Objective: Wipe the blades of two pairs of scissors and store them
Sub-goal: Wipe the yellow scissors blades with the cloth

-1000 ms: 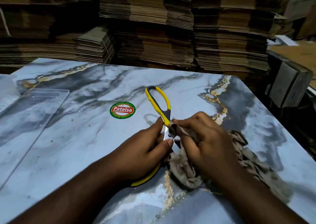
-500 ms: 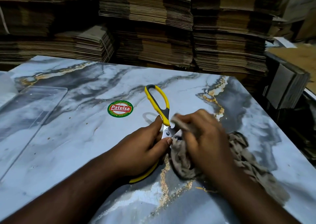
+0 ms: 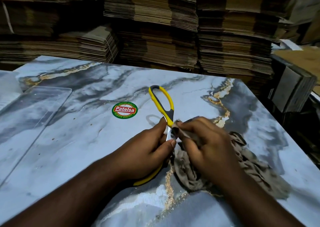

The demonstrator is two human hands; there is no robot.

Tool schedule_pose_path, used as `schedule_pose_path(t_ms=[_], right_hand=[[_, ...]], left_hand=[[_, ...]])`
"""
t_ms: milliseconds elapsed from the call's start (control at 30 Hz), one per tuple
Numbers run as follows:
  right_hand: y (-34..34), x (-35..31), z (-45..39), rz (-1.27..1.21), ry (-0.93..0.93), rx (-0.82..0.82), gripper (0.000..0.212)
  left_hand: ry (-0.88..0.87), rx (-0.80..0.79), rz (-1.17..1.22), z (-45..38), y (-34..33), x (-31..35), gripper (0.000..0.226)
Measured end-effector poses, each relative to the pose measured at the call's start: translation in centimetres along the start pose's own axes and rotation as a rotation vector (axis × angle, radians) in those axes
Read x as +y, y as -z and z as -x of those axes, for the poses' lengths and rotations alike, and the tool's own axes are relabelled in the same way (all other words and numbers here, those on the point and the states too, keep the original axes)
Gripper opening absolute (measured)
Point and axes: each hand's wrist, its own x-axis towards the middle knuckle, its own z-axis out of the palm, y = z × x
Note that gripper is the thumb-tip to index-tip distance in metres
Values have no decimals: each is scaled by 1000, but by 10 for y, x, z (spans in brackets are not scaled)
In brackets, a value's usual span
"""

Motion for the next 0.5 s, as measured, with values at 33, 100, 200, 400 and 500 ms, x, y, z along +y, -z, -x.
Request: schedule_pose_path(t_ms=[33, 100, 200, 400, 500], right_hand=[[-1, 3, -4, 1, -29, 4, 22], [2, 10, -9, -17, -166, 71, 12], [6, 13, -9, 8, -229, 116, 8], [7, 12, -10, 28, -232, 53, 14], [10, 14, -11, 70, -207, 95, 17]], left_hand=[[-4, -3, 23, 0, 1, 0, 59], [-5, -10, 33, 1, 1, 0, 61], [7, -13, -26, -1, 0, 0, 61], [-1, -49, 2, 0, 1, -1, 53], [0, -42, -51, -2, -1, -3, 51]])
